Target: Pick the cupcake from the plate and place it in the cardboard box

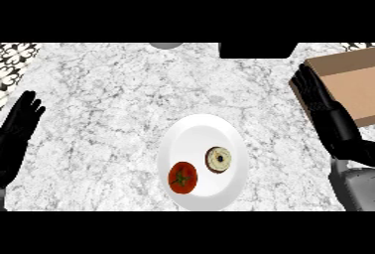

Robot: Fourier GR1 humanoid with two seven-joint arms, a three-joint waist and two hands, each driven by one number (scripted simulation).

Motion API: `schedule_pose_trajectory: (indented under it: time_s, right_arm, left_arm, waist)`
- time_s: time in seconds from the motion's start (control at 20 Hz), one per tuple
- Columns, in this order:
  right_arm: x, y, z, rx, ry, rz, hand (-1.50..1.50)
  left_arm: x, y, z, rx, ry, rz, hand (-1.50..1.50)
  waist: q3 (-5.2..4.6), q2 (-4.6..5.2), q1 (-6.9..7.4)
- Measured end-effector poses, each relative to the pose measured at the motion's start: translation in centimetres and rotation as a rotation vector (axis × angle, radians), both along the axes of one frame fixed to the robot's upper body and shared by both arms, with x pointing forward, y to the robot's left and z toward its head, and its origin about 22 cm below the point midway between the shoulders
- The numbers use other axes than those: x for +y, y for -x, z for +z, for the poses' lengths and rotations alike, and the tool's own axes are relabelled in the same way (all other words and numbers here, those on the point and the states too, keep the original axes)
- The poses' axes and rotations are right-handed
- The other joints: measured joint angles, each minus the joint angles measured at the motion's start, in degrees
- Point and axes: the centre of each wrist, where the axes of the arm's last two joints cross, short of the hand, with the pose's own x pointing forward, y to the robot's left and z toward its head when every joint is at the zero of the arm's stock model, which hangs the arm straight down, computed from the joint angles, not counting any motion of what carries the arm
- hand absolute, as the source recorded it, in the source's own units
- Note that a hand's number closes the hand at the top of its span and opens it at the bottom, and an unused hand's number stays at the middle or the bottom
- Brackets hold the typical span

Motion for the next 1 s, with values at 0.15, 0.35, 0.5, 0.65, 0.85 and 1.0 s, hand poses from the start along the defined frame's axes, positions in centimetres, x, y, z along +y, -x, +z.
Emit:
schedule_pose_trajectory:
  time_s: [0.15,0.35,0.5,0.65,0.85,1.0]
  right_arm:
    - [0.1,-1.6,3.1,-0.053,-0.017,0.105,-1.50]
    - [1.1,-3.4,8.6,-0.166,0.057,0.333,-1.50]
    - [0.2,-5.0,10.5,-0.189,0.178,0.422,-1.50]
    - [-0.5,-6.2,9.6,-0.238,0.236,0.503,-1.50]
    - [-0.5,-6.7,9.4,-0.357,0.364,0.608,-1.50]
    - [0.8,-6.9,9.5,-0.423,0.478,0.650,-1.50]
  left_arm:
    - [-1.6,-1.2,0.6,-0.044,-0.042,-0.062,0.00]
    - [-3.7,-2.2,2.0,-0.113,-0.126,-0.219,0.00]
    - [-5.6,-3.0,1.9,-0.128,-0.153,-0.304,0.00]
    - [-6.6,-3.6,1.5,-0.137,-0.171,-0.350,0.00]
    - [-7.5,-4.2,1.0,-0.138,-0.175,-0.371,0.00]
    - [-7.9,-4.6,0.6,-0.139,-0.178,-0.380,0.00]
  waist:
    - [0.08,0.52,0.22]
    - [0.06,0.94,0.71]
    - [0.07,1.31,1.00]
    - [0.14,1.57,1.52]
    - [0.18,1.59,1.56]
    - [0.16,1.41,1.58]
